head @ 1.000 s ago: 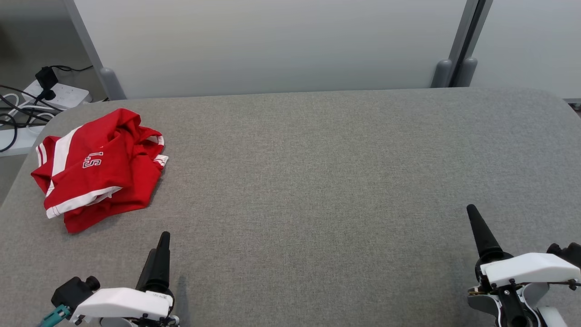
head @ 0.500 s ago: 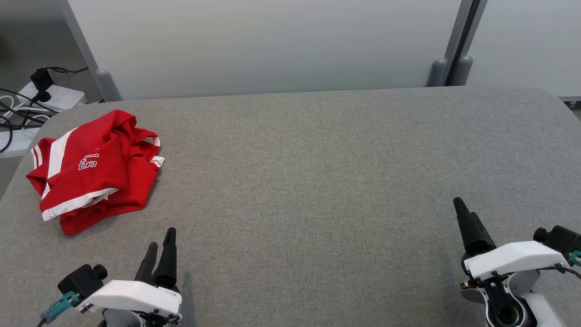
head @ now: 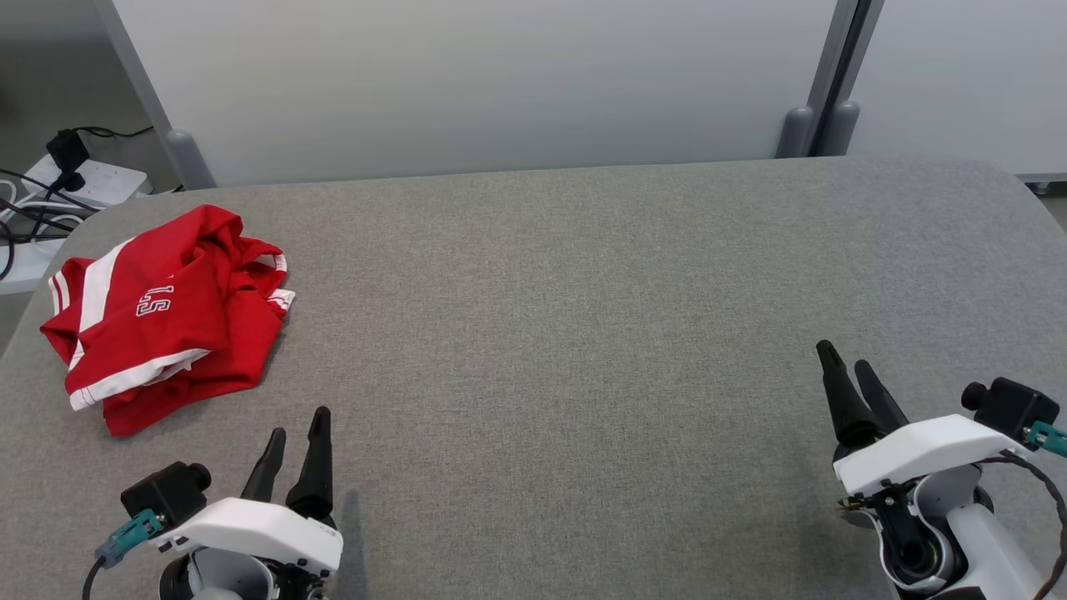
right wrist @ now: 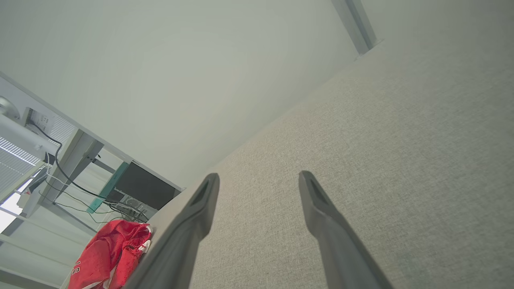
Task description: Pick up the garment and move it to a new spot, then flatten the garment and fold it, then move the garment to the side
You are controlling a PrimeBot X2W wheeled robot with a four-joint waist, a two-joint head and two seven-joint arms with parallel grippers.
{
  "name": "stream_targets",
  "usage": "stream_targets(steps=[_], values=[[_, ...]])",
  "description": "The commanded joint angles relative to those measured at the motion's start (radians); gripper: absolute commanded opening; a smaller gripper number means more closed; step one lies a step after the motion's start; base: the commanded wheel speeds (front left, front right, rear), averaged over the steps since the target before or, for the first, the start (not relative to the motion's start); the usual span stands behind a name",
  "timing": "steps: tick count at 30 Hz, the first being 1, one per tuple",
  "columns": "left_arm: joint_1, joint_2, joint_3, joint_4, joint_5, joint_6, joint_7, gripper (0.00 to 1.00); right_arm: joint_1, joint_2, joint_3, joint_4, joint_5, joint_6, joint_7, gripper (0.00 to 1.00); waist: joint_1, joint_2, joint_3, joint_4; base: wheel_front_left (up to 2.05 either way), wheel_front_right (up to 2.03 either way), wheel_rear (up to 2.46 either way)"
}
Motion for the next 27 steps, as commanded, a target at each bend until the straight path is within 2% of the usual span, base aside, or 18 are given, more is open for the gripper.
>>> stream_targets(steps=[1, 27], values=[[-0.063, 0.013, 0.013, -0.016, 0.033, 0.006, -0.015, 1.0, -0.055, -0.014, 0.022, -0.011, -0.028, 0.005, -0.017, 1.0, -0.0001, 0.0, 0.0, 0.0, 0.0, 0.0, 0.0], [-0.134, 0.031, 0.046, 0.009, 0.365, 0.074, -0.094, 1.0, -0.147, -0.029, 0.017, 0.057, -0.344, 0.007, -0.096, 1.0, -0.0001, 0.0, 0.005, -0.027, 0.0, 0.0, 0.0]])
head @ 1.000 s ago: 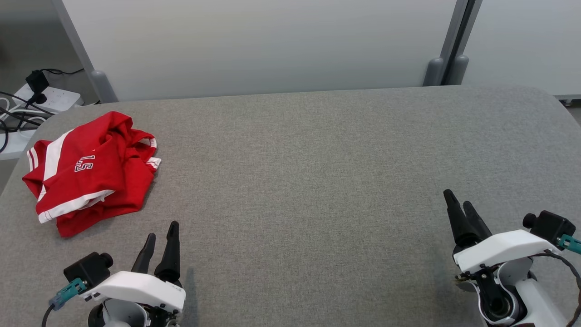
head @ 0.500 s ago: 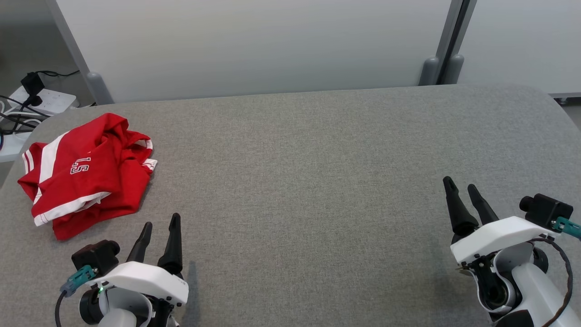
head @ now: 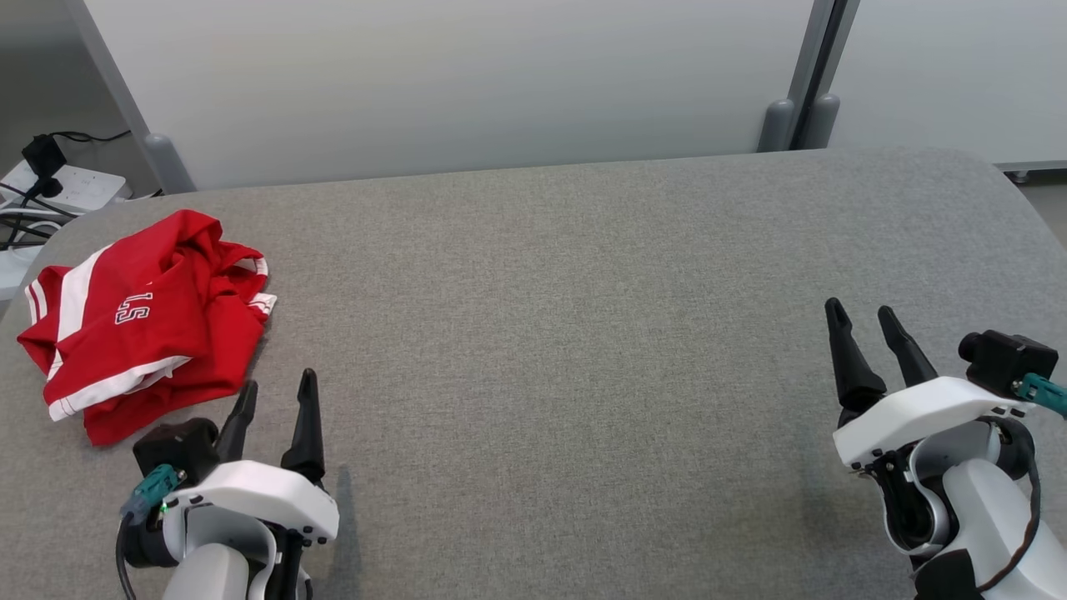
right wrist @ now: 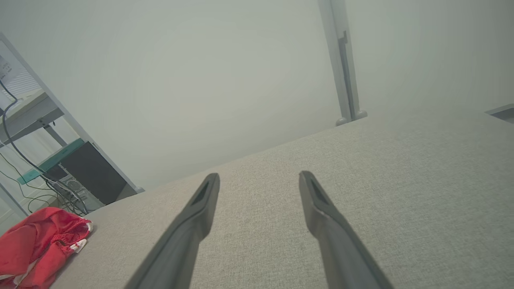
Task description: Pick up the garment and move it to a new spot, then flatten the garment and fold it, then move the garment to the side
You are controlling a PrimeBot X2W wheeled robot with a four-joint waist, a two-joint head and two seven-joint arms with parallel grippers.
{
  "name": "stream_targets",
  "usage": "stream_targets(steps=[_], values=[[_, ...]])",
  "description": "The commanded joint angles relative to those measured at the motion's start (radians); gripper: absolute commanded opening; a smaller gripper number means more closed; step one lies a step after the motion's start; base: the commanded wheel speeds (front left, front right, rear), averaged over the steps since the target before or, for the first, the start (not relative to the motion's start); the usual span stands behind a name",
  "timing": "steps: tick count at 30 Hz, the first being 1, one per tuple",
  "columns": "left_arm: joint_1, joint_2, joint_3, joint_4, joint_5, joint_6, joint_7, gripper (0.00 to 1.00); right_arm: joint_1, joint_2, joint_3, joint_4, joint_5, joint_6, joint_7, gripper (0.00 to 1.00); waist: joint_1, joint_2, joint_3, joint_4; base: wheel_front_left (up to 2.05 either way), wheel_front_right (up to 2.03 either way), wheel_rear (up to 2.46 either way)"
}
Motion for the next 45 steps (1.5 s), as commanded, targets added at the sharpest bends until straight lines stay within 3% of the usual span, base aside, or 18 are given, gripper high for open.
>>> stream_targets(steps=[1, 26, 39, 45], values=[[-0.062, 0.023, 0.029, -0.026, 0.051, 0.008, -0.015, 1.0, -0.051, -0.011, 0.023, -0.01, -0.039, 0.006, -0.023, 1.0, 0.0, 0.0, 0.001, -0.001, 0.0, 0.0, 0.0], [-0.106, 0.036, 0.036, 0.042, 0.355, 0.04, -0.085, 1.0, -0.136, -0.041, 0.089, 0.08, -0.283, 0.007, -0.094, 1.0, -0.0001, 0.0, -0.003, -0.011, 0.0, 0.0, 0.0], [-0.09, 0.027, 0.058, 0.043, 0.348, 0.048, -0.085, 1.0, -0.121, -0.034, 0.062, 0.1, -0.301, 0.007, -0.094, 1.0, -0.0001, 0.0, -0.01, 0.005, 0.0, 0.0, 0.0], [-0.088, 0.02, 0.063, 0.039, 0.347, 0.052, -0.085, 1.0, -0.113, -0.031, 0.081, 0.087, -0.302, 0.007, -0.094, 1.0, -0.0001, 0.0, -0.006, 0.058, 0.0, 0.0, 0.0]])
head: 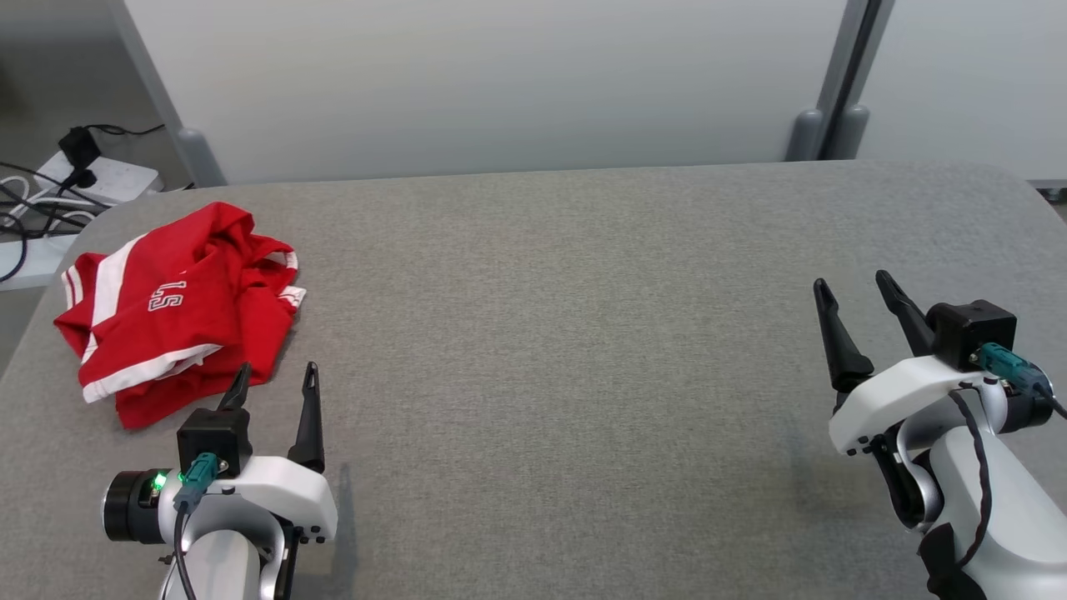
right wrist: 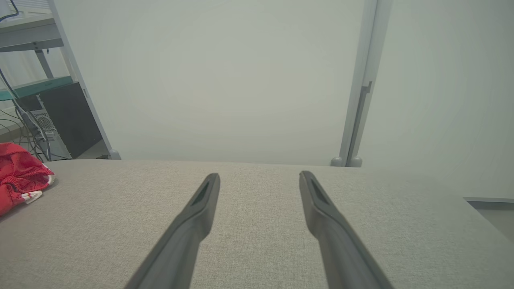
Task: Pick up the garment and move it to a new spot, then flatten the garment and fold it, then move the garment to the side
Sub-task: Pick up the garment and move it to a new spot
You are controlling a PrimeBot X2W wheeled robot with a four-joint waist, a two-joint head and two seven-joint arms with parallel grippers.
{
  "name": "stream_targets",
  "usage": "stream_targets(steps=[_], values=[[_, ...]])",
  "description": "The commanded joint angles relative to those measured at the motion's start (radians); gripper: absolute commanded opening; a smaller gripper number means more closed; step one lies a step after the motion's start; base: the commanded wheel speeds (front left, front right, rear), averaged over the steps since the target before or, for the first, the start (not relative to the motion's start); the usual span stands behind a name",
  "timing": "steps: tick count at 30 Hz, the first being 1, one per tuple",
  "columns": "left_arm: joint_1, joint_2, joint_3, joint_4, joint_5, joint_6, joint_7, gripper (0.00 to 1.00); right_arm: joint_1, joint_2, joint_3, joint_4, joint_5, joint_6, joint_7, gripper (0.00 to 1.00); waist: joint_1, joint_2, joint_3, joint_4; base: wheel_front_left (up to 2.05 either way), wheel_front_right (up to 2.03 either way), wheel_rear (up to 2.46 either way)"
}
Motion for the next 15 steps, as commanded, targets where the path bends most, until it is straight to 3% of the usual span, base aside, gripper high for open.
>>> stream_targets(steps=[1, 3, 15], values=[[-0.039, 0.021, 0.037, -0.025, -0.004, 0.008, -0.013, 1.0, -0.011, 0.008, 0.026, -0.031, -0.007, 0.007, -0.014, 1.0, 0.0, 0.0, 0.004, 0.037, 0.0, 0.0, 0.0], [-0.038, 0.02, 0.039, -0.026, -0.005, 0.008, -0.013, 1.0, -0.011, 0.01, 0.032, -0.033, -0.004, 0.007, -0.014, 1.0, 0.0, 0.0, 0.005, 0.054, 0.0, 0.0, 0.0], [-0.006, 0.024, 0.066, -0.038, 0.0, -0.001, -0.013, 1.0, -0.01, 0.035, 0.107, -0.038, 0.024, 0.007, -0.014, 1.0, 0.0, 0.0, -0.003, 0.306, 0.0, 0.0, 0.0]])
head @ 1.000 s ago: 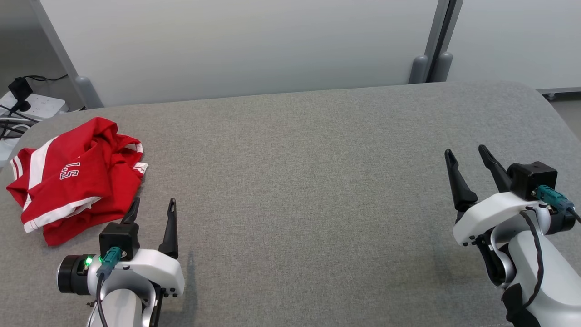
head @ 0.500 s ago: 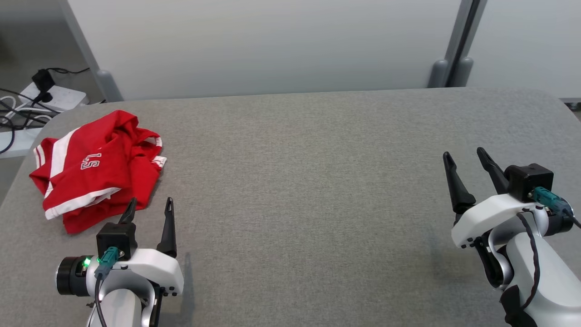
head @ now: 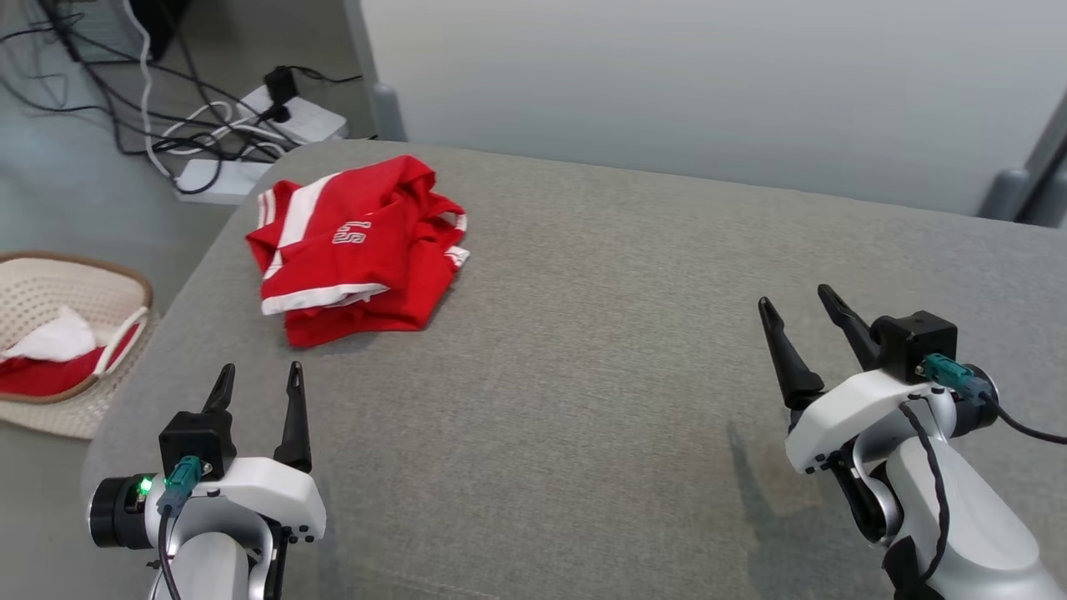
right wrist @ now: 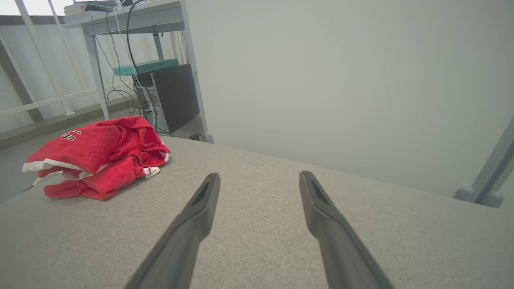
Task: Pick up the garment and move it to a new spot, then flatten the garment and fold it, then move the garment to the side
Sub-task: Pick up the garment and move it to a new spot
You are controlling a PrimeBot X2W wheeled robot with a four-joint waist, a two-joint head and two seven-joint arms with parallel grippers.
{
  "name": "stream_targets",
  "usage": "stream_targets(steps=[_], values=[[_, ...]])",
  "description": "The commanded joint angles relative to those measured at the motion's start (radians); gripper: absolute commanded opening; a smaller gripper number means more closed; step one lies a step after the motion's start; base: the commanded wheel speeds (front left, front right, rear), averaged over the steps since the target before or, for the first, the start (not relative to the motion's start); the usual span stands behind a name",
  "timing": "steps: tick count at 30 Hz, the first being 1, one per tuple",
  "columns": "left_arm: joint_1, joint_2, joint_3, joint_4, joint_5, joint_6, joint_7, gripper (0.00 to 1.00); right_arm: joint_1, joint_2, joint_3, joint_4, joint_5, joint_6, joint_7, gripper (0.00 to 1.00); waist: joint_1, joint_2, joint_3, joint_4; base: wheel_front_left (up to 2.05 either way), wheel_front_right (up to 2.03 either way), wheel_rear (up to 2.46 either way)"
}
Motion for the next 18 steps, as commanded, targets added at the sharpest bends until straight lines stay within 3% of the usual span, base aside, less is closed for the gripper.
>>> stream_targets(steps=[1, 9, 18], values=[[-0.012, 0.024, 0.033, -0.029, 0.008, -0.001, -0.01, 1.0, -0.012, 0.01, 0.02, -0.031, 0.013, 0.007, -0.014, 1.0, 0.0, 0.0, -0.002, 0.072, 0.0, 0.0, 0.0], [-0.011, 0.024, 0.053, -0.022, -0.01, -0.027, -0.01, 1.0, -0.008, 0.022, 0.051, -0.022, 0.029, 0.007, -0.014, 1.0, 0.0, 0.0, 0.013, 0.167, 0.0, 0.0, 0.0], [-0.075, 0.03, 0.072, 0.01, -0.037, -0.088, -0.01, 1.0, -0.034, 0.007, 0.08, -0.017, 0.037, 0.007, -0.014, 1.0, 0.0, 0.0, 0.068, 0.151, 0.0, 0.0, 0.0]])
